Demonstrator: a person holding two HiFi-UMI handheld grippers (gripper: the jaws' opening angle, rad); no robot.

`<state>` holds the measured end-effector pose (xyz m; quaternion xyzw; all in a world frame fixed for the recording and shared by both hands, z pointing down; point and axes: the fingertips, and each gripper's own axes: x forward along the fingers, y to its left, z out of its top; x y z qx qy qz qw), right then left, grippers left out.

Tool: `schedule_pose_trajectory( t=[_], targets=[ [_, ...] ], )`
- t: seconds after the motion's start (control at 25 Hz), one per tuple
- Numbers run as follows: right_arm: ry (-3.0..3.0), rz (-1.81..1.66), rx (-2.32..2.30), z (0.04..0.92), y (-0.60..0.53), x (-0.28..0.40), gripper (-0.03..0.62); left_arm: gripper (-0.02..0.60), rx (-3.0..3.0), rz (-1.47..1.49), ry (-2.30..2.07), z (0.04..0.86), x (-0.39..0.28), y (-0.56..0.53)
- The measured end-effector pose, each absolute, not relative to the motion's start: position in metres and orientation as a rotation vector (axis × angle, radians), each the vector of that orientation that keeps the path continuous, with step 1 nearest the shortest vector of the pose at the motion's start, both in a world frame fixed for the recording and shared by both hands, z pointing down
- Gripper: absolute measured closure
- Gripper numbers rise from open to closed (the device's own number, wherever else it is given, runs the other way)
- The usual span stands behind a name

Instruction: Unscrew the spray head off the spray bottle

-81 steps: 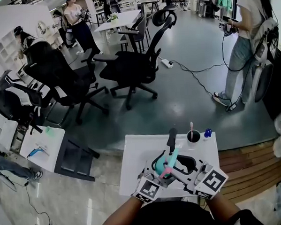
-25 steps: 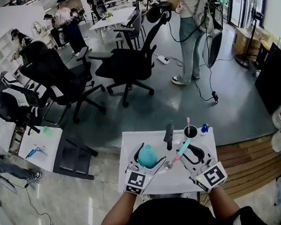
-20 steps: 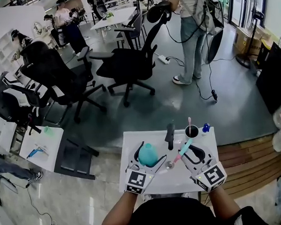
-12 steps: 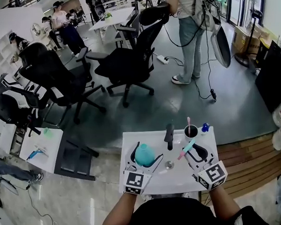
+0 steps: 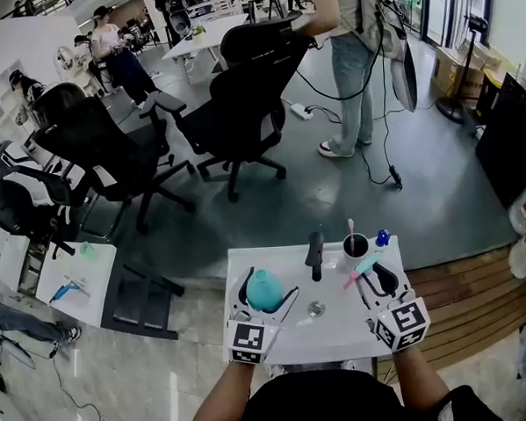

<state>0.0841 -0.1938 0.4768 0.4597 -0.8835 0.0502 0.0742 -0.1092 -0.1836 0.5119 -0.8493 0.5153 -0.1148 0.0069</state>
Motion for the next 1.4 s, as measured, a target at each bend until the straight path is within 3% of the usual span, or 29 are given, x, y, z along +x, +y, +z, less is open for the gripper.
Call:
schedule_pose_trajectory(
  t=[1.4],
  targets=[
    [-2.569,0.097,1.485,0.474,-0.198,0.103,0.451,0.129,-2.652,-0.361,1.615,0.514,-0.107,-0.183]
  ],
)
